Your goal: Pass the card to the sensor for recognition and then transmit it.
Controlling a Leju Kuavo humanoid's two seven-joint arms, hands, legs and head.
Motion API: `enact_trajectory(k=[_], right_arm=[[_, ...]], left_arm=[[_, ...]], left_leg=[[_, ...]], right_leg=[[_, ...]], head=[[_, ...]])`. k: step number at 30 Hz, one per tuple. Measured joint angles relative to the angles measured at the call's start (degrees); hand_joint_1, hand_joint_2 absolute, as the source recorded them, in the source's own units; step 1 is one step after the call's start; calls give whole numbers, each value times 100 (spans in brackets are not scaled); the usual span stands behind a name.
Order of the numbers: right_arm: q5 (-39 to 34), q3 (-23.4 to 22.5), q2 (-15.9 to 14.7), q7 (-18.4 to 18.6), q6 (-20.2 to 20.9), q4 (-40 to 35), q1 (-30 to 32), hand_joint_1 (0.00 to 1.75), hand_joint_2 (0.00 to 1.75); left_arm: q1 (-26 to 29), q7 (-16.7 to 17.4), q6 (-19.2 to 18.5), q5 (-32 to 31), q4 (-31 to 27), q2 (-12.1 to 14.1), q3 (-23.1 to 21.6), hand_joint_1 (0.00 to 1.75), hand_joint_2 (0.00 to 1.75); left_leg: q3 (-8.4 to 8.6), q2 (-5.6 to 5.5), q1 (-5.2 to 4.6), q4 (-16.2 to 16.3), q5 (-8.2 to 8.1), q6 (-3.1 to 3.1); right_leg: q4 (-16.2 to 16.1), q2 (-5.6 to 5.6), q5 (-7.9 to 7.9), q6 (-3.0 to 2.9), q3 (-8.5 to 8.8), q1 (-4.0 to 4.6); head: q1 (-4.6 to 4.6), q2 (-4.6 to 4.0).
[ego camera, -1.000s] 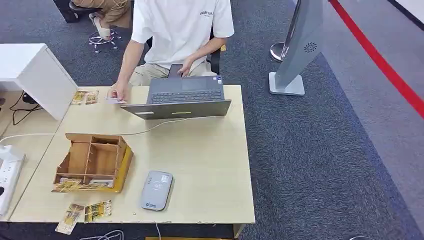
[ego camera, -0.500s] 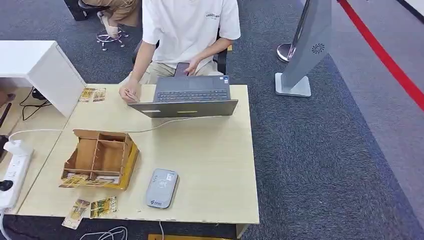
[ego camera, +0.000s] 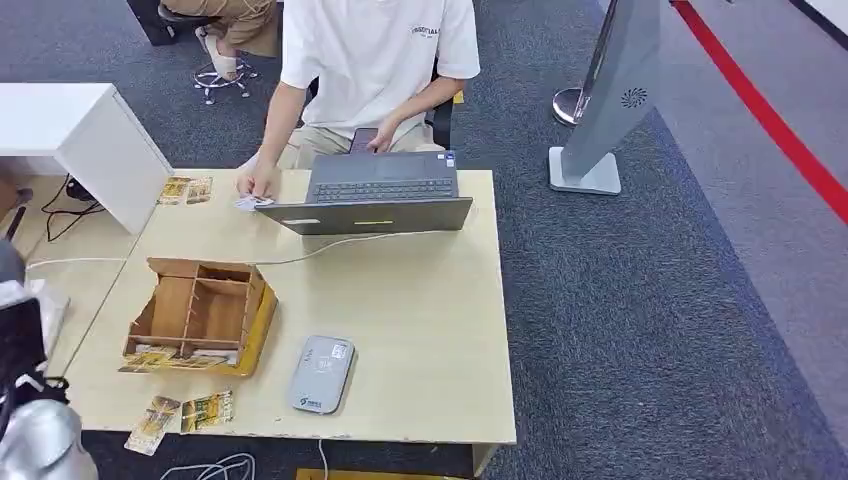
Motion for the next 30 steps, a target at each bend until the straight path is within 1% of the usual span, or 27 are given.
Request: enact_trajectory(k=[2, 3, 5, 8, 10, 12, 15, 21, 22, 24, 30], right_arm=[[5, 0, -7, 24, 35, 2, 5, 0, 175], [1, 0, -7, 31, 42, 7, 8, 0, 175], [-39, -2, -18, 51, 51, 13, 15, 0, 175], [-26, -2, -26, 92, 73, 17, 41, 0, 175], [-2, -2, -31, 110, 92, 20, 65, 0, 175], [20, -2, -31, 138, 99, 24, 79, 0, 175], [44, -2, -31, 186, 110, 28, 93, 0, 175], [127, -2, -22, 212, 105, 31, 99, 0, 175], [138, -2, -15, 212, 94, 31, 99, 0, 175], [140, -2, 2, 203, 90, 31, 99, 0, 175], [197, -2, 33, 177, 94, 33, 97, 0, 175]], left_arm=[[-653, 516, -217, -809, 851, 302, -214, 0, 175], [-970, 776, -379, -1135, 1264, 455, -354, 0, 175], [-1626, 1329, -877, -1897, 2182, 691, -634, 0, 175], [-2325, 1806, -1066, -2641, 3275, 939, -1092, 0, 175], [-2681, 1991, -1266, -2876, 3829, 1025, -1346, 0, 175], [-2910, 2056, -1287, -2937, 4249, 1055, -1504, 0, 175], [-3084, 2155, -1281, -3022, 4691, 1062, -1691, 0, 175], [-3121, 2157, -1200, -2956, 5009, 1057, -1820, 0, 175], [-3119, 2157, -1202, -2956, 5041, 1055, -1838, 175, 175], [-3119, 2155, -1206, -2946, 5102, 1040, -1849, 175, 175], [-3117, 1999, -1195, -2784, 5216, 1000, -1871, 175, 175]], left_leg=[[-9, 14, -1, 0, 11, 1], [-15, 15, -2, 1, 16, 4], [-29, 22, -4, 2, 25, 5], [-39, 49, -5, 3, 26, 4], [-40, 57, -5, 4, 25, 4], [-46, 60, -6, 4, 24, 4], [-52, 60, -6, 4, 22, 7], [-60, 60, -5, 4, 22, 7], [-60, 59, -4, 4, 23, 7], [-60, 60, -4, 3, 23, 7], [-61, 59, -4, 3, 23, 6]], right_leg=[[2, 9, 19, 0, -11, -1], [1, 10, 23, -1, -22, 0], [1, 19, 37, 9, -32, -2], [0, 45, 47, 6, -46, -3], [0, 55, 48, 6, -48, -4], [-1, 58, 48, 6, -55, -5], [-2, 59, 47, 6, -60, -5], [-2, 58, 47, 6, -70, -5], [-2, 58, 47, 5, -70, -5], [-2, 58, 47, 5, -70, -5], [-2, 58, 48, 5, -70, -5]], head=[[-11, 2], [-2, 2], [-9, 2], [0, 2], [0, 2], [2, 2], [0, 2], [0, 2], [0, 2], [0, 2], [0, 2]])
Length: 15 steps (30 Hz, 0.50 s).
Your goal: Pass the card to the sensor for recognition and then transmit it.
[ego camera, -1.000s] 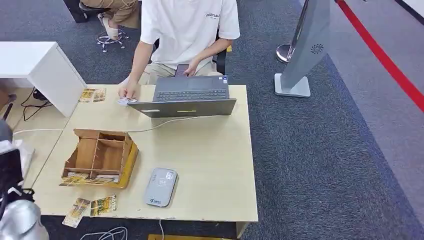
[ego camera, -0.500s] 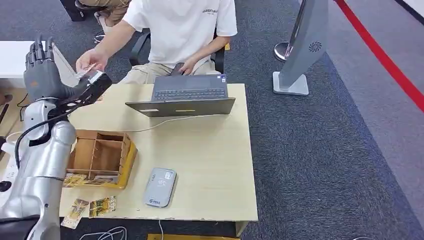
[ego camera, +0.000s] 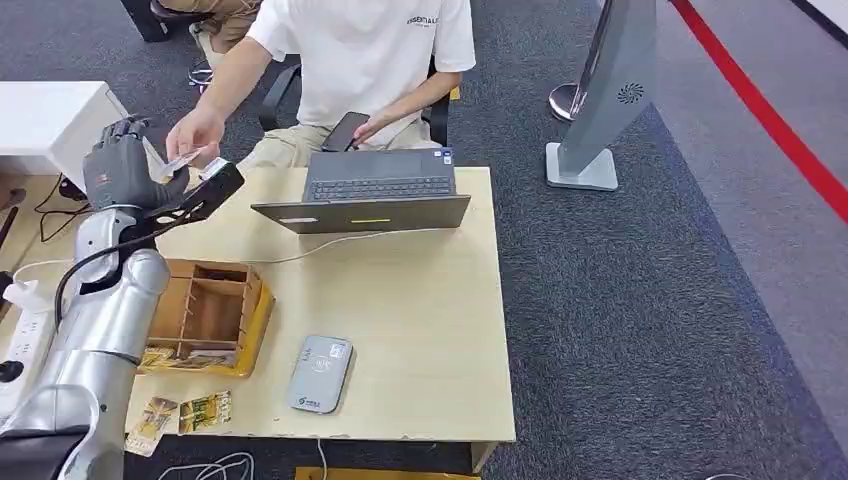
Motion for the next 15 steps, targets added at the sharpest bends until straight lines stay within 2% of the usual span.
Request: enact_trajectory(k=[11, 15], right_arm=[[26, 0, 20, 37, 15, 2, -2, 0, 175], [43, 0, 26, 39, 13, 4, 1, 0, 175]], left_arm=[[-8, -85, 7, 188, 101, -52, 2, 175, 175], [16, -278, 9, 402, 108, -68, 0, 175, 175]], left_leg=[[-2, 0, 0, 0, -1, 0], [-1, 0, 0, 0, 0, 0]], right_leg=[[0, 0, 0, 0, -1, 0], [0, 0, 0, 0, 0, 0]], head=[[0, 0], [0, 0]])
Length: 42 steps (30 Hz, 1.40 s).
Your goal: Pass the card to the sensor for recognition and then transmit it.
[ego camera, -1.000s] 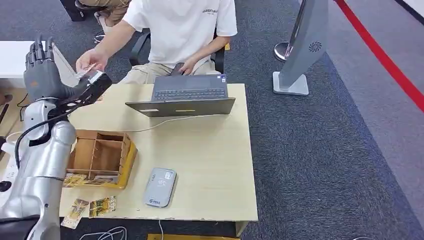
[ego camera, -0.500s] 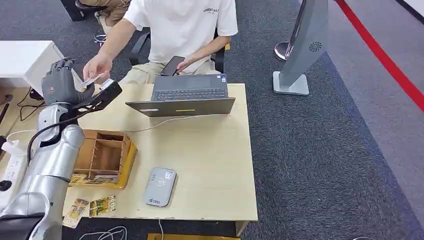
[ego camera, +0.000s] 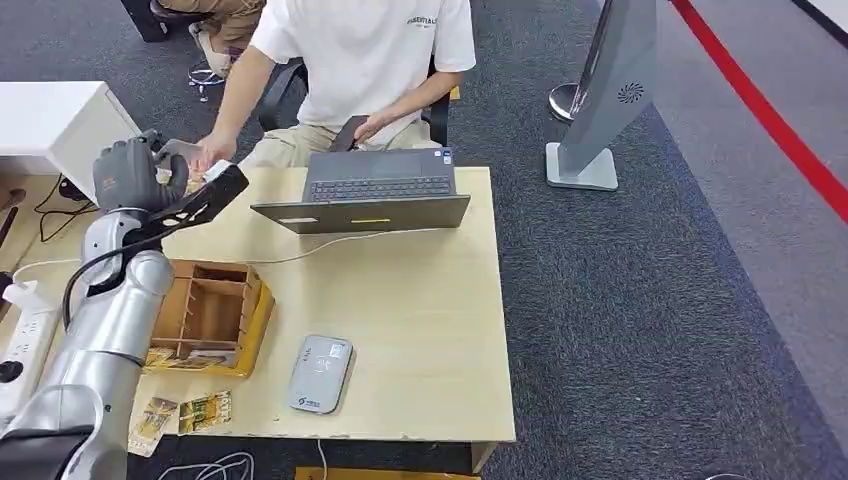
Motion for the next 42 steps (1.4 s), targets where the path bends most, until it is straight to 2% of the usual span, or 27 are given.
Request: enact_trajectory(k=[2, 4, 7, 12, 15, 19, 26, 28, 31, 33, 36, 40, 42], right_arm=[[18, 0, 7, 2, -11, 0, 0, 0, 175], [48, -2, 22, 40, -20, 0, 1, 0, 175], [70, -24, 42, 99, -57, 2, 15, 0, 175], [64, -57, 57, 99, -79, 7, 59, 0, 175], [66, -68, 57, 101, -79, 7, 65, 0, 175], [72, -68, 61, 101, -79, 7, 67, 0, 175], [70, -70, 68, 105, -79, 7, 67, 0, 175], [57, -85, 70, 122, -85, 7, 72, 0, 175], [11, -166, 72, 136, -89, 9, 99, 0, 175], [-6, -201, 74, 133, -94, 9, 106, 0, 175], [-6, -247, 88, 107, -103, 9, 107, 0, 175], [-9, -339, 103, 57, -116, 7, 106, 0, 175], [-6, -365, 101, 61, -105, 9, 113, 0, 175]], left_arm=[[67, -46, 2, 62, -81, -31, 2, 175, 175], [322, -144, 55, 193, -460, -87, 0, 175, 175], [965, -168, 155, 195, -1508, -219, -70, 175, 175], [2121, -81, 286, 85, -3341, -350, -488, 175, 175], [2430, -37, 286, 77, -3934, -363, -586, 175, 175], [2573, 7, 284, 94, -4289, -365, -630, 175, 175], [2624, -37, 313, 112, -4512, -367, -667, 175, 175], [2856, -207, 479, 109, -4755, -367, -746, 175, 175], [3420, -188, 555, -59, -5223, -361, -1053, 175, 175], [3765, -39, 470, -78, -5327, -341, -1240, 175, 175], [4090, 287, 67, -76, -5265, -315, -1412, 175, 175], [4309, 391, -428, -24, -4836, -304, -1447, 175, 175], [4473, 418, -522, -8, -4668, -306, -1504, 175, 175]], left_leg=[[0, 0, 0, 0, 0, 0], [1, 6, -1, 0, 0, 0], [0, 8, -1, 0, -6, 8], [-5, 9, -2, 0, -18, 15], [-8, 8, -2, 0, -18, 15], [-5, 7, -1, 0, -15, 15], [-5, 6, 0, 0, -9, 14], [-1, 14, -1, 0, -11, 15], [-4, 13, -2, 0, -21, 19], [-5, 13, -2, 0, -28, 29], [-6, 13, -2, 0, -30, 32], [-6, 16, -2, -1, -31, 33], [-4, 17, -1, -1, -30, 33]], right_leg=[[0, 0, 0, 0, 0, 0], [0, 7, 0, 0, 0, -1], [-2, 8, -2, 2, -1, -1], [-7, 8, -12, 15, -2, -2], [-8, 6, -12, 15, -4, -2], [-7, 3, -10, 14, -2, -1], [-3, 1, -7, 11, 1, -1], [-3, 12, -8, 11, 0, -1], [-6, 10, -14, 15, 0, -2], [-8, 10, -18, 20, -1, -2], [-11, 8, -20, 20, -1, -2], [-10, 8, -18, 19, 1, -2], [-10, 8, -17, 19, 1, -1]], head=[[0, 0], [-2, 0], [0, 0], [0, 0], [2, 0], [2, 0], [4, 0], [-4, 0], [2, 0], [2, 0], [4, 0], [2, 0], [0, 0]])
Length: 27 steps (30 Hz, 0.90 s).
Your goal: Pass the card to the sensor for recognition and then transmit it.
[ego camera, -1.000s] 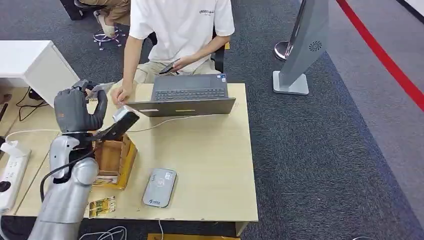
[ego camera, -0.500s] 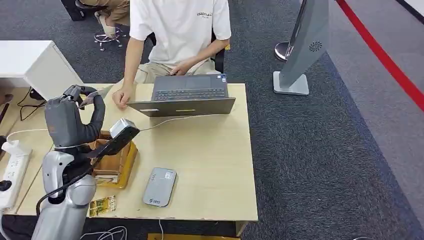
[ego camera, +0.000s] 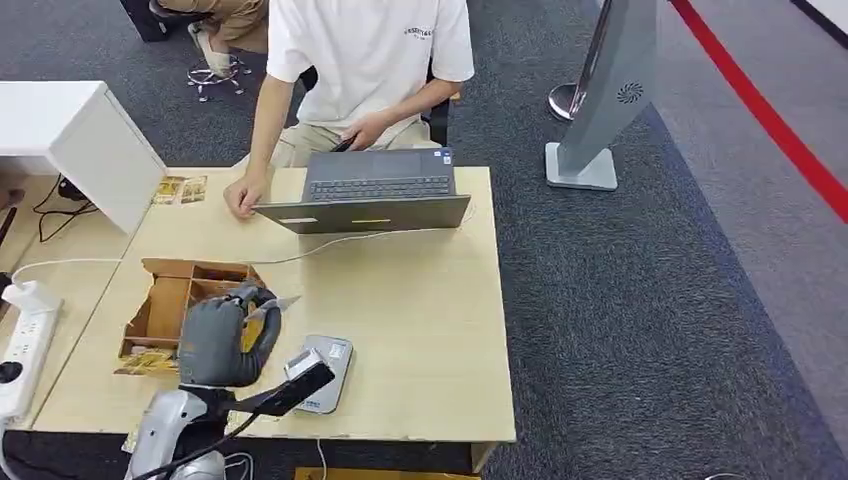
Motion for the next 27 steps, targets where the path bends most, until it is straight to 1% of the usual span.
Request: enact_trajectory(k=[4, 8, 10, 20, 23, 27], right_arm=[[0, -70, 0, 22, 24, 0, 5, 0, 175], [15, -122, 0, 2, 11, 0, 14, 0, 175], [28, -129, 0, -17, 13, 0, 13, 0, 175], [105, -221, -13, -72, 22, 0, 18, 0, 175], [136, -230, -26, -74, 33, 0, 17, 0, 175], [201, -232, -33, -63, 35, 2, 18, 0, 175]], left_arm=[[325, 48, 44, 13, 179, 4, -199, 175, 175], [567, 289, 122, 175, 220, 55, -489, 175, 175], [628, 391, 118, 243, 240, 85, -551, 175, 175], [663, 575, 48, 208, 402, 138, -669, 175, 175], [662, 667, 37, 203, 452, 138, -697, 175, 175], [660, 837, 114, 89, 546, 136, -695, 175, 175]], left_leg=[[0, -1, 0, 0, 0, 0], [-4, -4, 0, 0, -1, 1], [-4, -3, -1, 0, -2, 2], [-3, -4, 0, 0, 0, 1], [-2, -4, 0, 0, 0, 1], [-3, -4, 0, 0, -1, 1]], right_leg=[[0, 0, 0, 0, 0, 0], [0, -3, -2, 1, -1, 0], [-1, -3, -2, 1, -1, 0], [0, -7, -1, 1, 1, 0], [0, -7, -1, 1, 2, 0], [0, -7, -1, 1, 1, 0]], head=[[4, 0], [4, 0], [2, 0], [2, 0], [4, 0], [4, 0]])
